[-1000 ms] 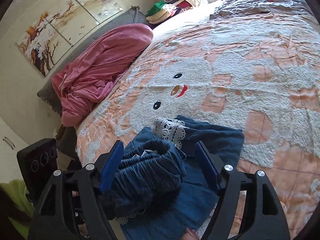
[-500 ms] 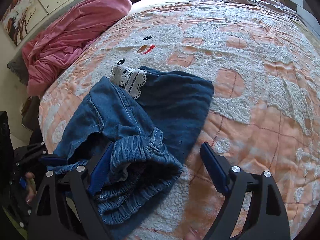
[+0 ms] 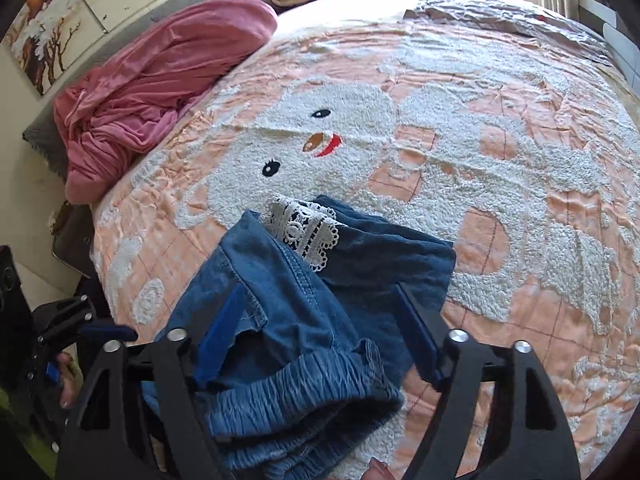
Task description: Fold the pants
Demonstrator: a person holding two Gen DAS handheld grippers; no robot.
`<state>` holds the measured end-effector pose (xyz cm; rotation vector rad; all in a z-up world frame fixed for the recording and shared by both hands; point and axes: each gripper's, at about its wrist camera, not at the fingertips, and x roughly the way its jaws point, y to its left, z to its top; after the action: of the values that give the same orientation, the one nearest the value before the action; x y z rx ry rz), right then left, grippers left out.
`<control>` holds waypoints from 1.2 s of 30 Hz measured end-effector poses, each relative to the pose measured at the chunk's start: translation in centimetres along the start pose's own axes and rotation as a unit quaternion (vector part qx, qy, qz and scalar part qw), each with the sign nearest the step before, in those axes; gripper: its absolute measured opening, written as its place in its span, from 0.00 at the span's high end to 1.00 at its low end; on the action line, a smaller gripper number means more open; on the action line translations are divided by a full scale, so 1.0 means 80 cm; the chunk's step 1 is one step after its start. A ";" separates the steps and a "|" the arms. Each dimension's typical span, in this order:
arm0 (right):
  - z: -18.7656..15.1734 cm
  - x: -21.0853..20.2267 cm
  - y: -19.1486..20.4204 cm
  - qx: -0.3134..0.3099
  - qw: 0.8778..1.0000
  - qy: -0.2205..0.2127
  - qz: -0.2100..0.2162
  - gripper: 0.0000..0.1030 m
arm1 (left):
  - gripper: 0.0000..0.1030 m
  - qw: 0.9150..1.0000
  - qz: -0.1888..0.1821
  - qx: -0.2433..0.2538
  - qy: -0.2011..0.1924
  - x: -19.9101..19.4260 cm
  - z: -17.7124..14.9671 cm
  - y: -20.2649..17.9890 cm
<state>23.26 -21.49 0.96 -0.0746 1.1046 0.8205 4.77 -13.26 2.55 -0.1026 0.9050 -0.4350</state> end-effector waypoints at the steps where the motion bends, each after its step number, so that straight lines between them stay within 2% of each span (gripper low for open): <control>1: 0.004 0.013 -0.002 0.002 1.000 0.017 -0.002 0.43 | 0.56 1.000 0.000 0.007 0.006 0.007 0.002 -0.005; 2: 0.006 0.025 -0.003 -0.002 0.999 0.034 -0.007 0.49 | 0.63 1.000 -0.005 0.015 0.012 0.015 0.003 -0.011; 3: 0.007 0.035 -0.002 -0.008 0.999 0.050 -0.010 0.50 | 0.70 1.000 -0.010 0.023 0.016 0.023 0.002 -0.017; 4: 0.006 0.045 -0.001 -0.015 0.998 0.064 -0.012 0.51 | 0.71 0.999 -0.010 0.030 0.021 0.030 0.001 -0.022; 5: 0.003 0.054 0.004 -0.023 0.997 0.074 -0.016 0.57 | 0.72 0.999 -0.012 0.039 0.027 0.036 -0.003 -0.028; 6: 0.000 0.059 0.007 -0.031 0.996 0.079 -0.021 0.72 | 0.72 0.998 -0.015 0.049 0.033 0.042 -0.009 -0.035; 8: -0.004 0.059 0.021 -0.048 0.996 0.074 -0.016 0.90 | 0.72 0.997 -0.009 0.071 0.043 0.049 -0.023 -0.048; 11: 0.005 0.048 0.043 -0.057 0.996 0.048 -0.043 0.93 | 0.72 0.995 0.016 0.097 0.034 0.052 -0.032 -0.053; 13: 0.021 0.039 0.057 -0.072 0.996 0.017 -0.052 0.93 | 0.71 0.995 0.022 0.098 0.029 0.051 -0.030 -0.051; 15: 0.040 0.033 0.064 -0.087 0.995 -0.013 -0.056 0.93 | 0.67 0.995 0.024 0.094 0.027 0.051 -0.025 -0.047; 18: 0.056 0.055 0.053 -0.092 0.993 0.000 -0.076 0.93 | 0.67 0.996 0.018 0.082 0.033 0.059 -0.020 -0.038; 21: 0.050 0.084 0.035 -0.079 0.994 0.023 -0.076 0.93 | 0.67 0.997 0.008 0.072 0.041 0.066 -0.021 -0.034; 25: 0.041 0.086 0.026 -0.061 0.996 0.010 -0.062 0.92 | 0.67 0.997 0.007 0.070 0.043 0.069 -0.022 -0.034; 28: 0.041 0.069 0.027 -0.046 0.998 -0.002 -0.047 0.84 | 0.66 0.997 0.001 0.064 0.043 0.068 -0.022 -0.032; 30: 0.040 0.045 0.030 -0.044 0.998 -0.024 -0.043 0.68 | 0.65 0.997 -0.004 0.057 0.042 0.066 -0.021 -0.031; 33: 0.035 0.013 0.032 -0.032 0.998 -0.054 -0.031 0.60 | 0.61 0.998 -0.012 0.053 0.036 0.060 -0.020 -0.031; 36: 0.027 -0.013 0.035 -0.030 0.996 -0.072 -0.031 0.55 | 0.58 0.998 -0.016 0.052 0.033 0.054 -0.019 -0.033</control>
<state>22.96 -19.11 3.75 -0.0978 0.9381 0.7917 5.07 -17.27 -0.91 -0.0076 0.9445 -0.5163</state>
